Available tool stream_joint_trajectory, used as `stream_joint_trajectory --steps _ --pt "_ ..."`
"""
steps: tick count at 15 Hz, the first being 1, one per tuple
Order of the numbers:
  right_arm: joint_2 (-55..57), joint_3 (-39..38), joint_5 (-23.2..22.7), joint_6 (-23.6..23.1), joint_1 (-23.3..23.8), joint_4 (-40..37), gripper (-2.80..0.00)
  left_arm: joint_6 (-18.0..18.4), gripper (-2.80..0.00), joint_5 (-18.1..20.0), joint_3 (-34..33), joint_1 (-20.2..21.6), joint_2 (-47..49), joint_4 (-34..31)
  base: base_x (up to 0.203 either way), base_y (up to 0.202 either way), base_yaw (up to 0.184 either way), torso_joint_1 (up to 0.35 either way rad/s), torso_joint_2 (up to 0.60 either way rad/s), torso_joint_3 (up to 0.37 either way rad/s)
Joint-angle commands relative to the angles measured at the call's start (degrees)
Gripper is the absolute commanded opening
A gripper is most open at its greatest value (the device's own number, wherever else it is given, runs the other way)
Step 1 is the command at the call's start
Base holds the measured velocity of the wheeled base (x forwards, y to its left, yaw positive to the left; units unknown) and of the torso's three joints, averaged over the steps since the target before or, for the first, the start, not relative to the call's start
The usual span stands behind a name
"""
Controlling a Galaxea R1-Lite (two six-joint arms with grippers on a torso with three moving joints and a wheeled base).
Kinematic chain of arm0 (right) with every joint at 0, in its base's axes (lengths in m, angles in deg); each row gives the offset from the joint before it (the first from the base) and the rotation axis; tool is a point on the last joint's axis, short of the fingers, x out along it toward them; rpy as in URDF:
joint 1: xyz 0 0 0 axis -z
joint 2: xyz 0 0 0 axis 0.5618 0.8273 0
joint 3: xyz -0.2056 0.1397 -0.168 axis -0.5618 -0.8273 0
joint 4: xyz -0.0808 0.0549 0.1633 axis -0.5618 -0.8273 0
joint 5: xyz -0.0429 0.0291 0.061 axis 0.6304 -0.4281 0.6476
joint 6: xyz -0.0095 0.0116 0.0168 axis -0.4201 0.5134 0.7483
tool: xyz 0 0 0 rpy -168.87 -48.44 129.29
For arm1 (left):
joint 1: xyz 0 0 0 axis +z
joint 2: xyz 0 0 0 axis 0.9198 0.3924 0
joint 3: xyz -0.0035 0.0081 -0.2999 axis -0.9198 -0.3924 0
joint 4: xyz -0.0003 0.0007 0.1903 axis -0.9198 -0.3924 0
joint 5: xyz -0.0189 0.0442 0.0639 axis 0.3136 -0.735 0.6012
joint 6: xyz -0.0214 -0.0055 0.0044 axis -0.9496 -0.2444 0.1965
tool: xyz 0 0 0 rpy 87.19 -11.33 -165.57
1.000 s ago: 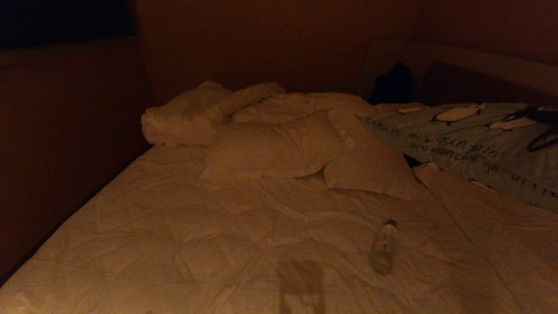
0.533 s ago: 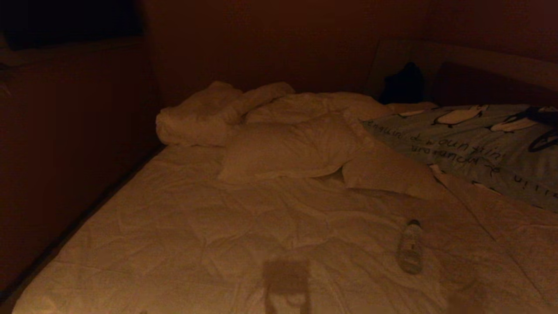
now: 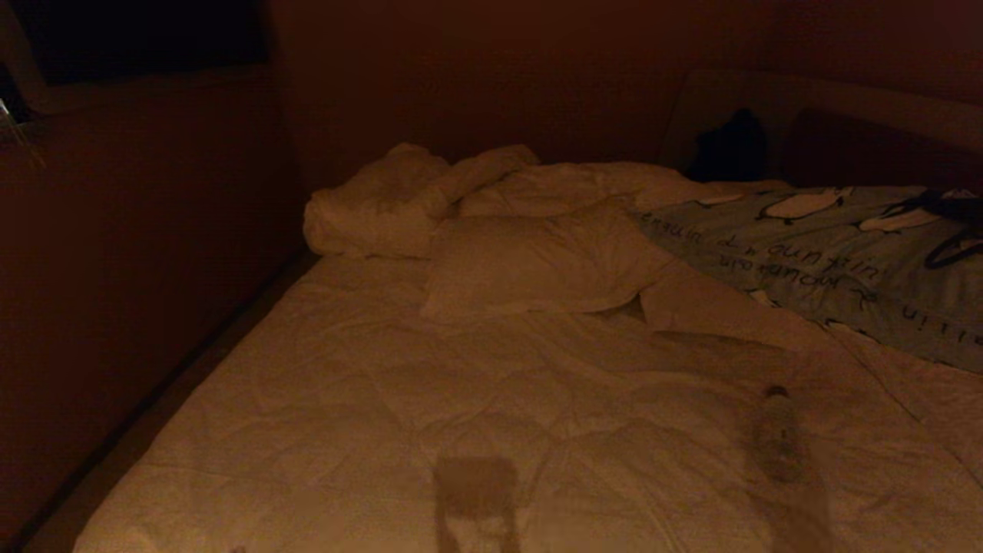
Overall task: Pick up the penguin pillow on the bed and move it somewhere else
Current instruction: Move to the foot of the bed
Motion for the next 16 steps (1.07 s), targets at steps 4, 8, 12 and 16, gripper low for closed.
stream_joint_trajectory --steps 4,8,12,16 --pt "0.18 -0.05 0.14 0.08 -1.29 0.09 -2.8 0.02 -2.8 -0.04 0.0 0.06 -0.06 0.04 0.0 0.193 -0.001 0.003 0.0 0.0" --pt "0.09 -1.07 0.31 0.17 -3.21 0.43 -2.8 0.02 -2.8 -0.04 -0.07 -0.02 0.02 0.04 0.0 0.194 0.0 0.003 0.0 0.002" --pt "0.0 -2.59 0.52 0.26 -5.22 2.57 -2.8 0.11 -2.8 -0.04 0.0 0.06 0.02 0.04 0.0 0.195 -0.001 0.003 0.0 0.005" --pt "-0.26 -3.1 1.95 0.34 -7.37 2.93 -2.8 0.11 -2.8 -0.04 0.0 0.06 0.02 0.04 0.0 0.194 -0.001 0.0 0.0 0.003"
